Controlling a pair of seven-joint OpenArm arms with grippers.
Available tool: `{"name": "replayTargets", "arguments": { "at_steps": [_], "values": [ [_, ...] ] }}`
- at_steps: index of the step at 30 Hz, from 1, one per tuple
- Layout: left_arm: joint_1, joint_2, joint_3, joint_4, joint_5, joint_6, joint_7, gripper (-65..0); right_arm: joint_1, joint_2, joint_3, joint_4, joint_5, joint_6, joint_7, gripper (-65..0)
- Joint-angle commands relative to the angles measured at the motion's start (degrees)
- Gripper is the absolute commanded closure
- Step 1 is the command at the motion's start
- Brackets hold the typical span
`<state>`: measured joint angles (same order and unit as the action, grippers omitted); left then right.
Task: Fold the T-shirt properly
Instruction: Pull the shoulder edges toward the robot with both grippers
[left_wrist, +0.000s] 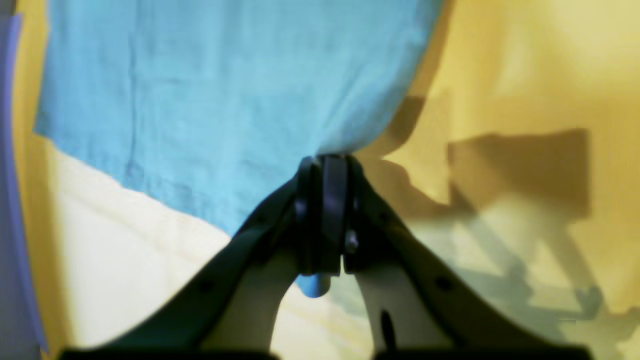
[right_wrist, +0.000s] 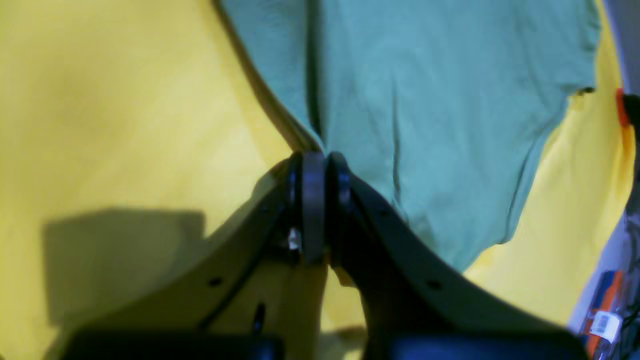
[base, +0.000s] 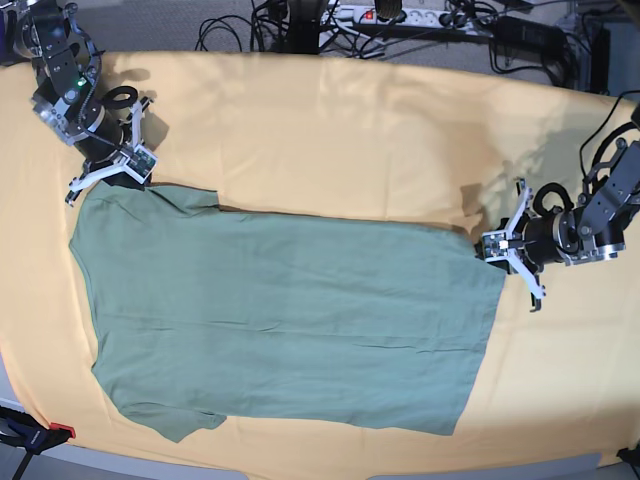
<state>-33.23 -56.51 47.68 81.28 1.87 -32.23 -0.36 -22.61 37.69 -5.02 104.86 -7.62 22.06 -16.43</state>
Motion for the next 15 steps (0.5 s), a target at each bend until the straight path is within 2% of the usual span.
{"name": "replayTargets", "arguments": {
  "at_steps": [1,5,9,13,15],
  "values": [
    [-2.5,-1.6,-0.7,0.5,-1.1,0.1,-1.2,0.0,0.3,2.0,0.5,2.3,0.2,-0.9,-0.2,0.0],
    [-4.3,-3.1,-0.7,1.4,-5.9,-1.1,-1.1,0.0,0.0,6.1,0.5,6.8,4.7,-1.1,-6.4,0.0],
    [-4.1,-5.0,-0.7,4.8,-8.7,-7.8,-1.1,0.0,0.0,9.7,0.5,9.4,9.3,0.5,-11.3,0.0],
    [-2.4,-7.3,-0.7,8.1,-9.0,-7.8,-1.1,0.0,-2.1,12.2,0.6,9.6,9.2,1.1,-12.4,0.0],
    [-0.9,-8.6,-0.7,9.7,-9.0,-7.8,-1.1,0.0,-3.5,12.7,0.6,9.8,9.2,1.2,-14.9,0.0]
  ]
}}
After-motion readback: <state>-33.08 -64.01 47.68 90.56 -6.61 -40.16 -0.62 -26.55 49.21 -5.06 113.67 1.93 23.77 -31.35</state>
